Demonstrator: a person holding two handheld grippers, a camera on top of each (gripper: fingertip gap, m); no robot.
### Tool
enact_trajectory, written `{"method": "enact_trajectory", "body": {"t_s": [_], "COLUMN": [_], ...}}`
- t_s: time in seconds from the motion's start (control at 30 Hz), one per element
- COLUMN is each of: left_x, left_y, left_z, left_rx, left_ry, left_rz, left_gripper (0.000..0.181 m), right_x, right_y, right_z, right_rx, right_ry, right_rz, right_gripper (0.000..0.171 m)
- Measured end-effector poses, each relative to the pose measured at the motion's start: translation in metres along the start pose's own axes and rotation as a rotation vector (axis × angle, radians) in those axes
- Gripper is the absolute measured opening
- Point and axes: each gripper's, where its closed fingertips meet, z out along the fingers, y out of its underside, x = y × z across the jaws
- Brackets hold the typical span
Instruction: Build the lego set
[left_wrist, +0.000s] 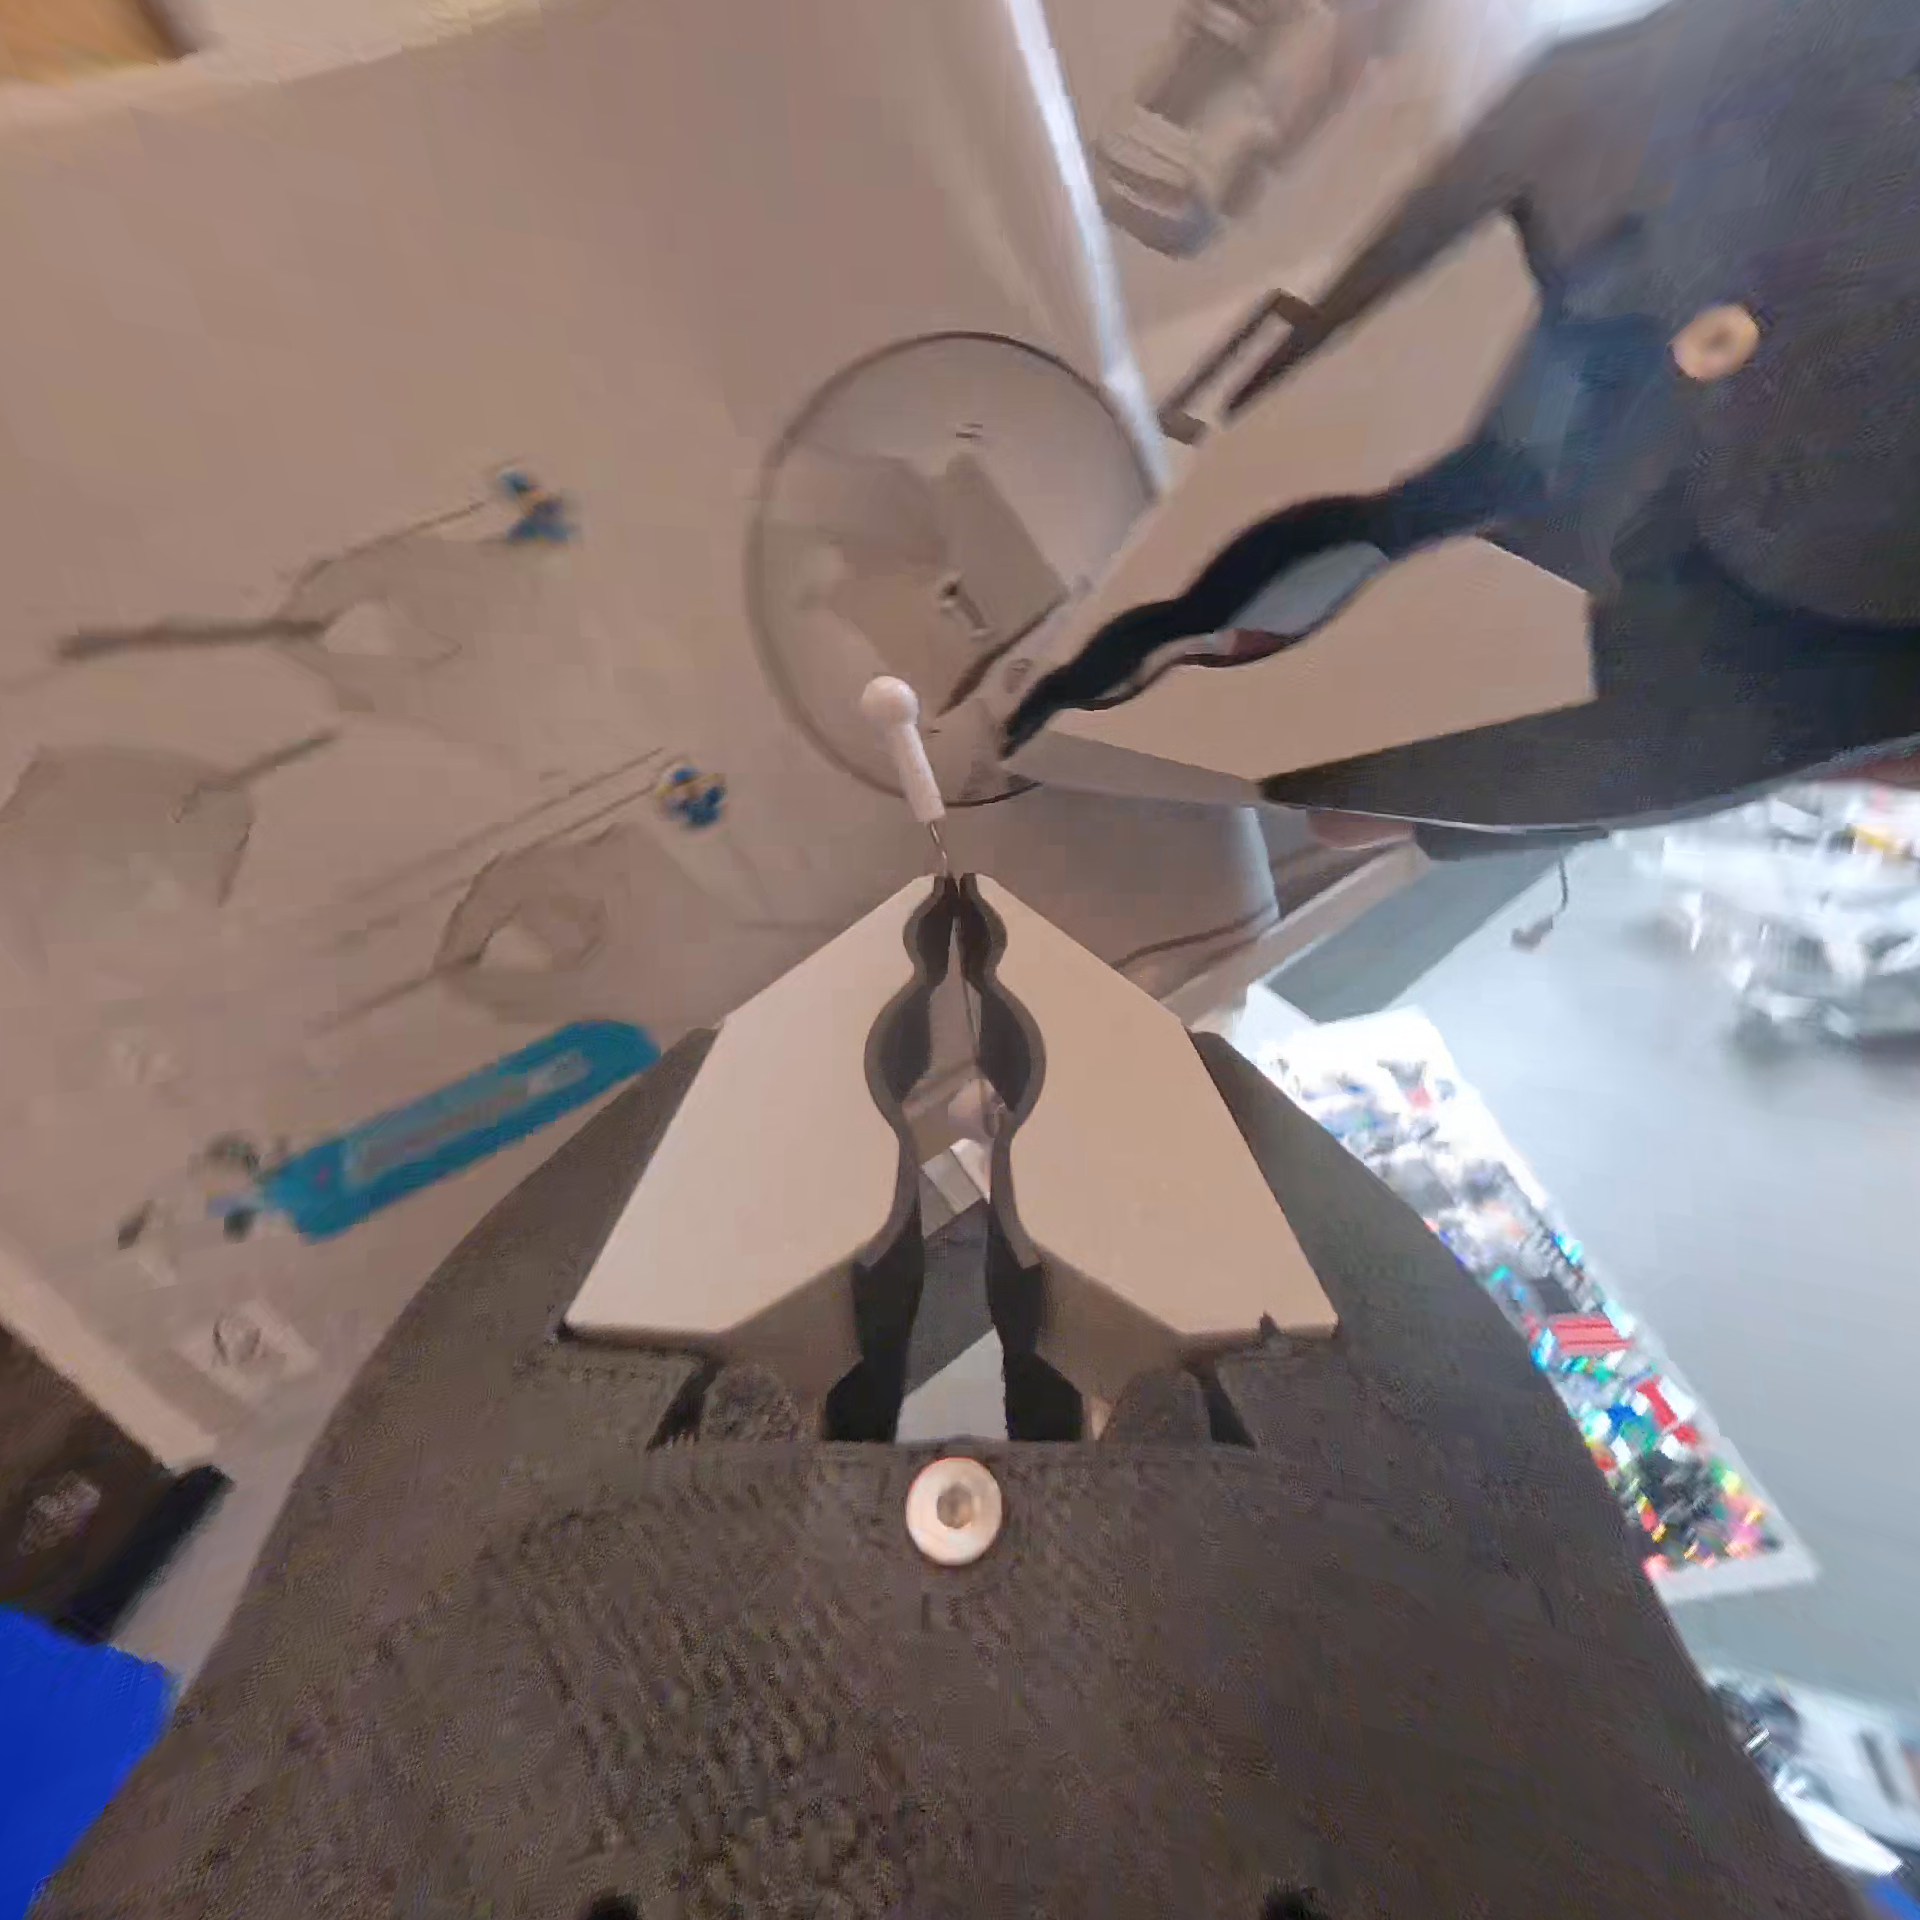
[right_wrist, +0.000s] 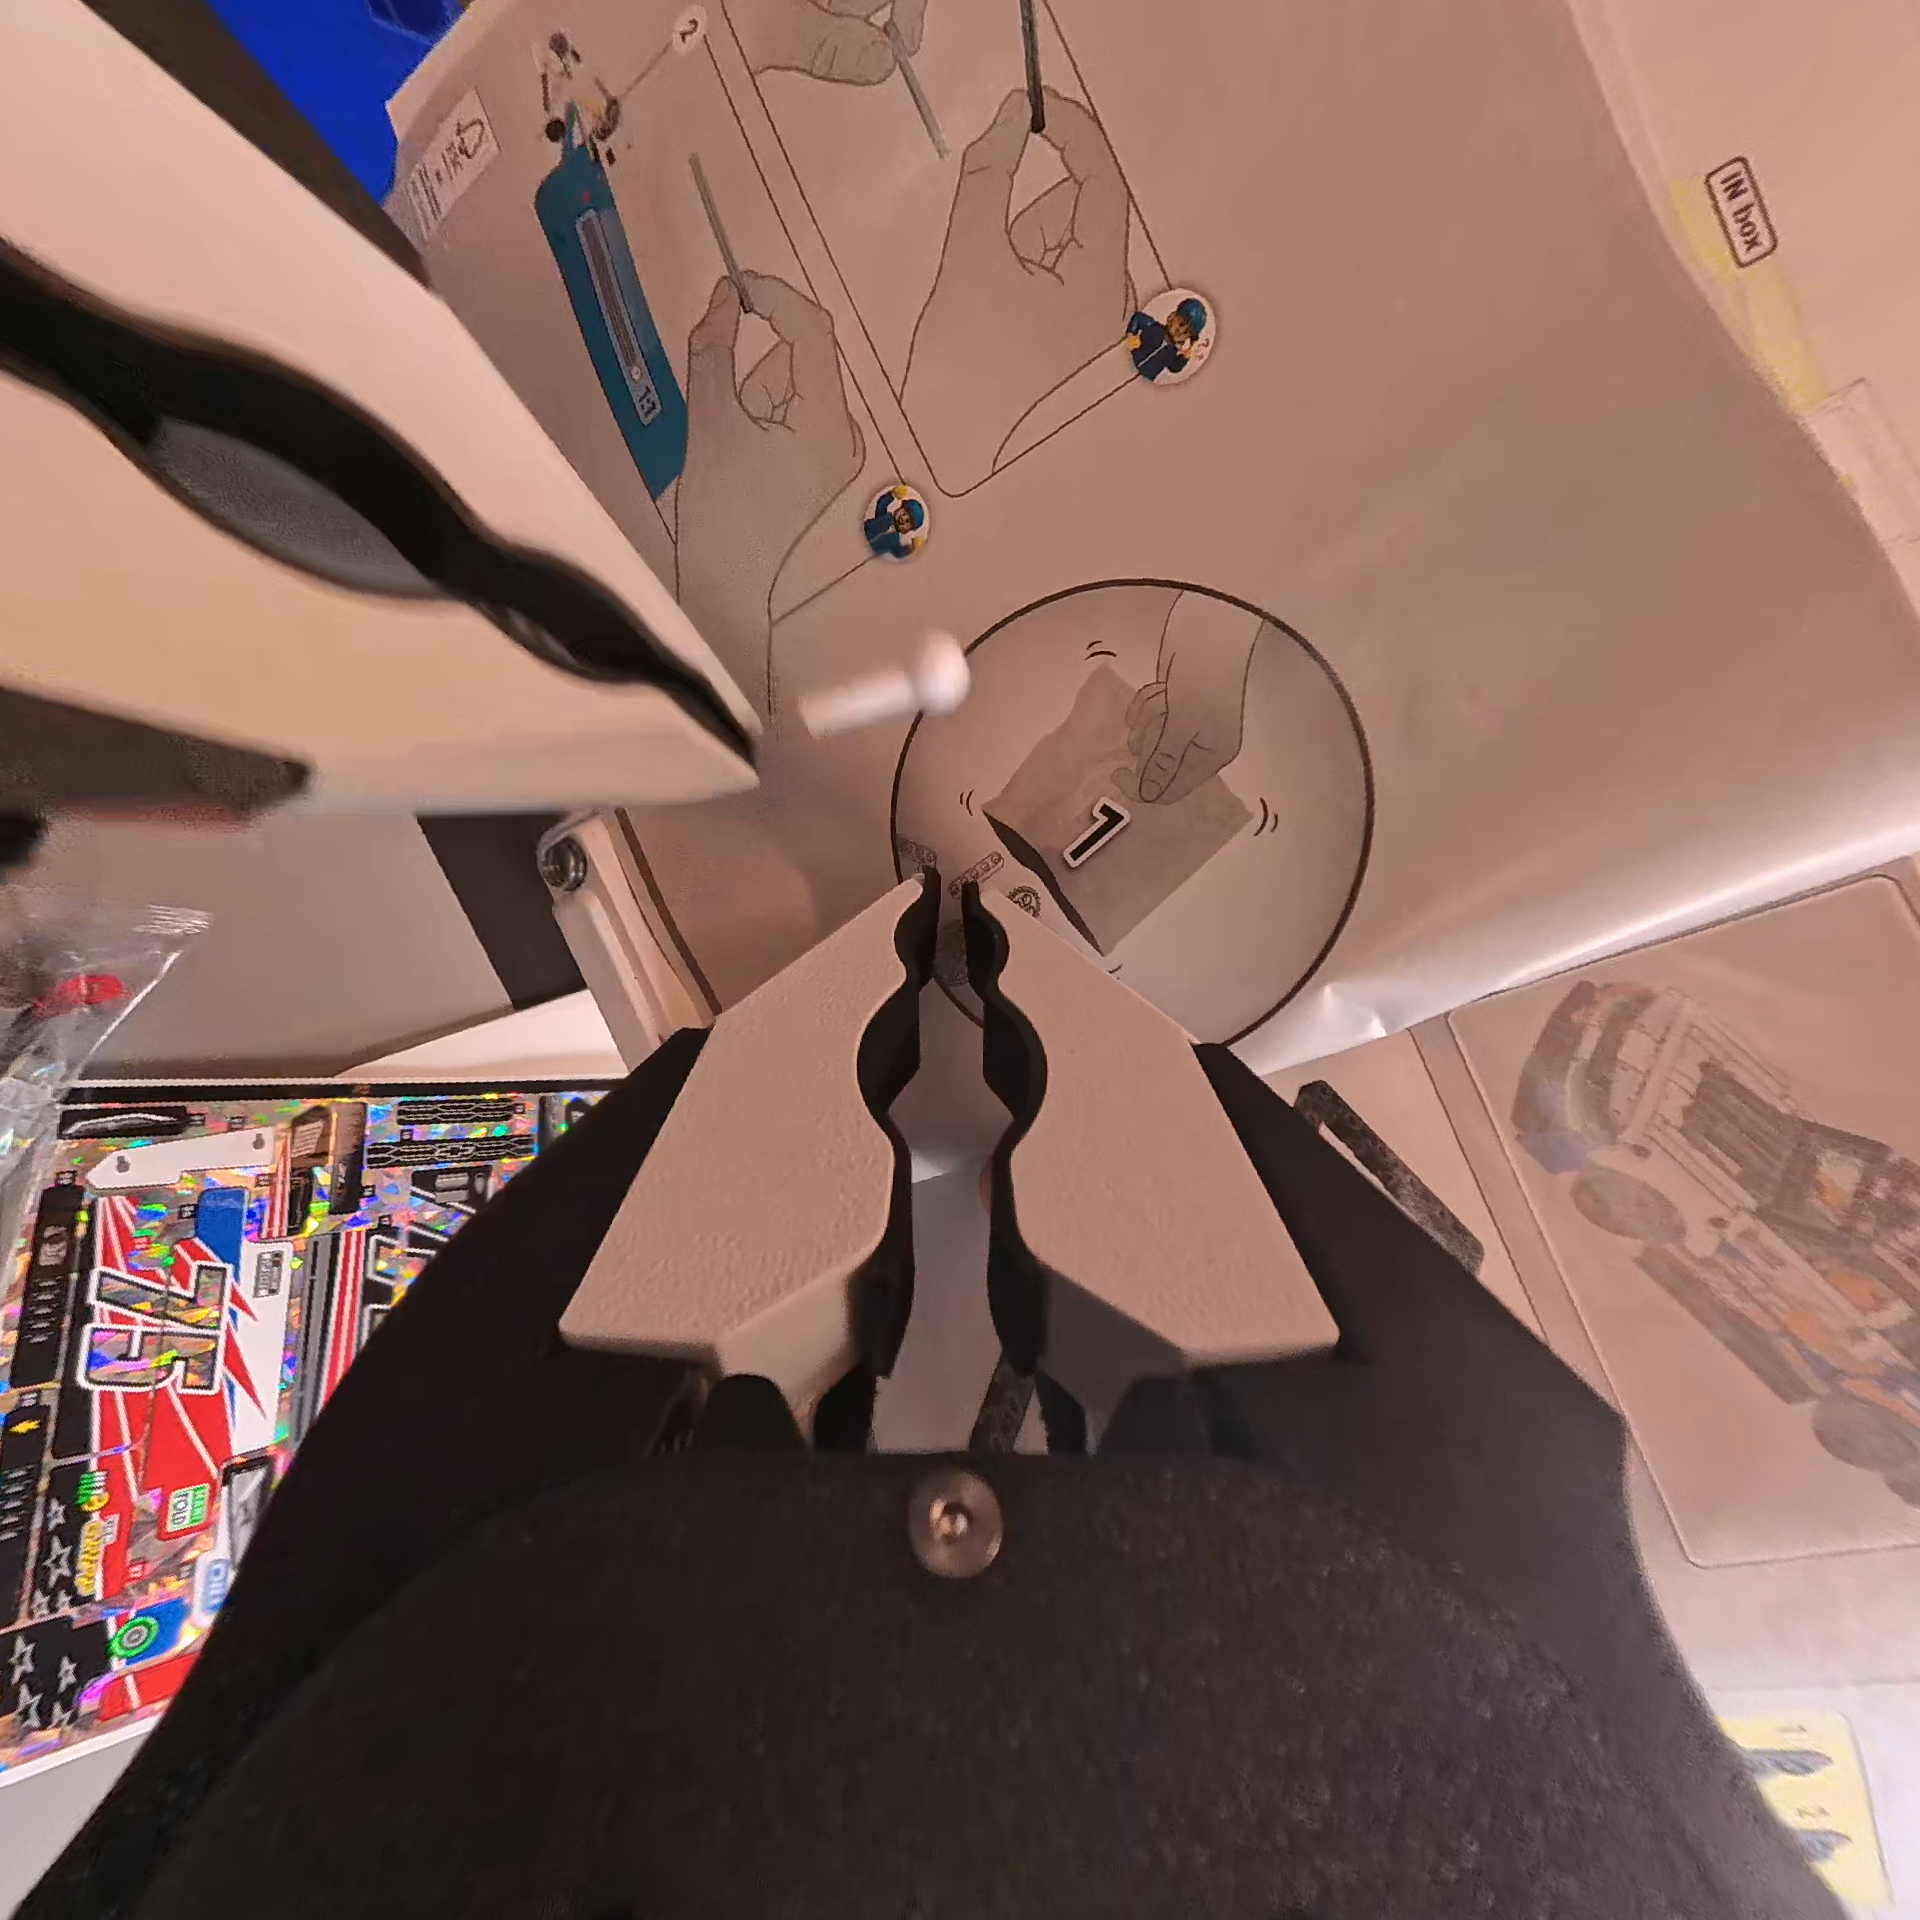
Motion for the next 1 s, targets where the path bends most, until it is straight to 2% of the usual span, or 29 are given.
{"method": "enact_trajectory", "body": {"t_s": [0.17, 0.23, 0.33, 0.47, 0.7, 0.93, 1.0], "left_x": [0.021, 0.027, 0.031, 0.039, 0.05, 0.049, 0.048], "left_y": [0.003, 0.005, 0.007, 0.011, 0.018, 0.023, 0.023], "left_z": [0.017, 0.018, 0.017, 0.017, 0.014, 0.022, 0.022], "left_rx": [-0.128, -0.136, -0.142, -0.169, -0.186, -0.27, -0.292], "left_ry": [0.013, 0.044, 0.065, 0.083, 0.092, 0.091, 0.091], "left_rz": [0.354, 0.411, 0.475, 0.595, 0.811, 0.834, 0.819], "left_gripper": [0.0, 0.0, 0.0, 0.0, 0.0, 0.0, 0.005], "right_x": [-0.002, 0.0, 0.012, 0.022, 0.013, 0.009, 0.009], "right_y": [0.005, 0.01, 0.021, 0.043, 0.032, 0.03, 0.03], "right_z": [-0.01, -0.023, -0.044, -0.045, -0.027, -0.024, -0.024], "right_rx": [0.047, 0.09, 0.156, 0.12, 0.06, 0.023, 0.015], "right_ry": [-0.094, -0.131, -0.135, -0.068, -0.041, -0.041, -0.043], "right_rz": [0.103, 0.169, 0.241, 0.205, 0.1, 0.014, 0.011], "right_gripper": [0.009, 0.015, 0.015, 0.009, 0.007, 0.008, 0.008]}}
